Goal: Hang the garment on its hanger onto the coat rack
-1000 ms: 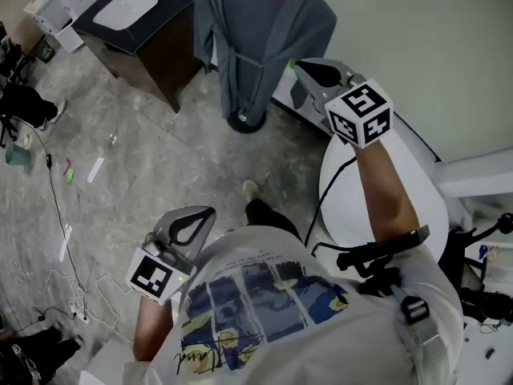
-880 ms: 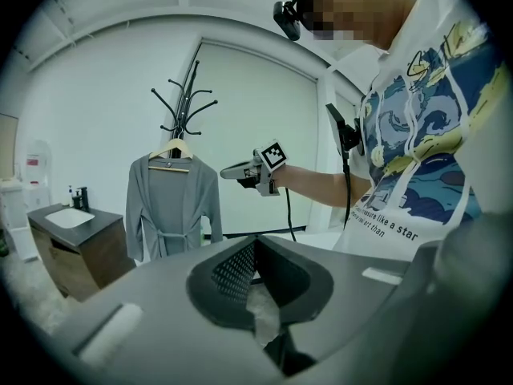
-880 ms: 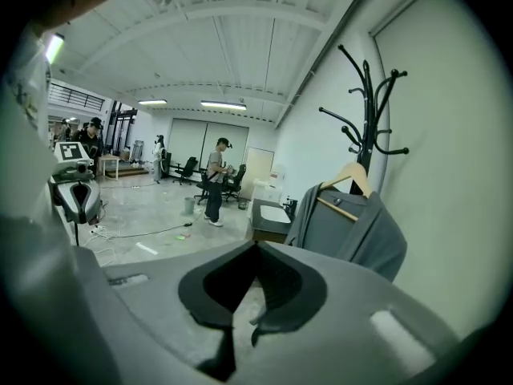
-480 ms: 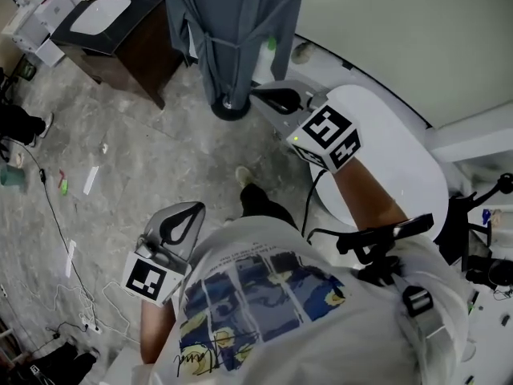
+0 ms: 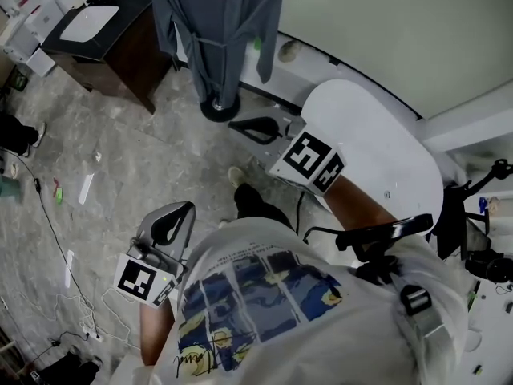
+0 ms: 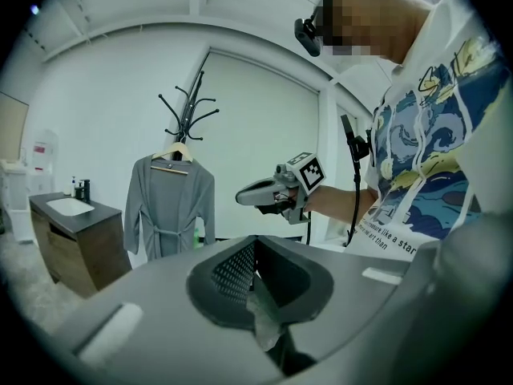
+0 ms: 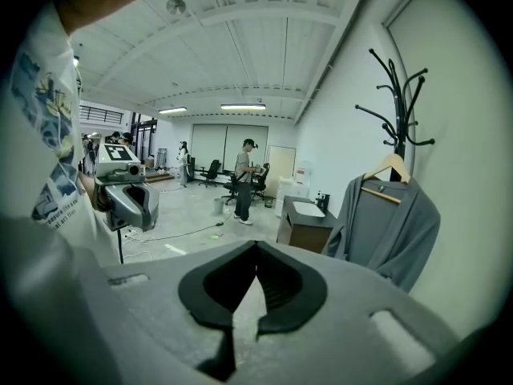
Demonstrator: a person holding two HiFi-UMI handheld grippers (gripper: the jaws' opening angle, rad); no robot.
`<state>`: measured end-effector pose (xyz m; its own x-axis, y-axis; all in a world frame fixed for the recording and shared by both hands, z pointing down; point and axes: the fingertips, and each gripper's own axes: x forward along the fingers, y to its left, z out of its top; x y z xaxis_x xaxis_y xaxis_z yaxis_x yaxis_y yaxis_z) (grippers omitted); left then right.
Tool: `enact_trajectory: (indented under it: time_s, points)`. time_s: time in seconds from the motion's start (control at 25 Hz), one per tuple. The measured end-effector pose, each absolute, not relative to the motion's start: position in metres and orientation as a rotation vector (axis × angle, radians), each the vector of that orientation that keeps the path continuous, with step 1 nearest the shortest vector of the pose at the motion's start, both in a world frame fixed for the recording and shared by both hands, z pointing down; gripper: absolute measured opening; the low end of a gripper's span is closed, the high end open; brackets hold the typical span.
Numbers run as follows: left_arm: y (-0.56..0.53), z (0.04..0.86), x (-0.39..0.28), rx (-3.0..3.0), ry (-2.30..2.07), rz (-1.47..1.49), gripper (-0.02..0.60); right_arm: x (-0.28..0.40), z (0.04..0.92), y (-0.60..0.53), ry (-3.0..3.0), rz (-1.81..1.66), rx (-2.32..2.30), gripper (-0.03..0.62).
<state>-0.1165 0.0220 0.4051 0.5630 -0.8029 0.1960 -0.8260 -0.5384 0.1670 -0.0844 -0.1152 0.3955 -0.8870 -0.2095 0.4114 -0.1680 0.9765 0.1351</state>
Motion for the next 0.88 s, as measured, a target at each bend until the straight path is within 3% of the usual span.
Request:
enact_trajectory:
  time_s: [0.88]
  points:
    - [0.036, 0.407, -0.1, 2.568, -1.342, 0.14, 0.002, -0.069, 0.411, -0.046, -2.678, -0.138, 0.134, 0.002]
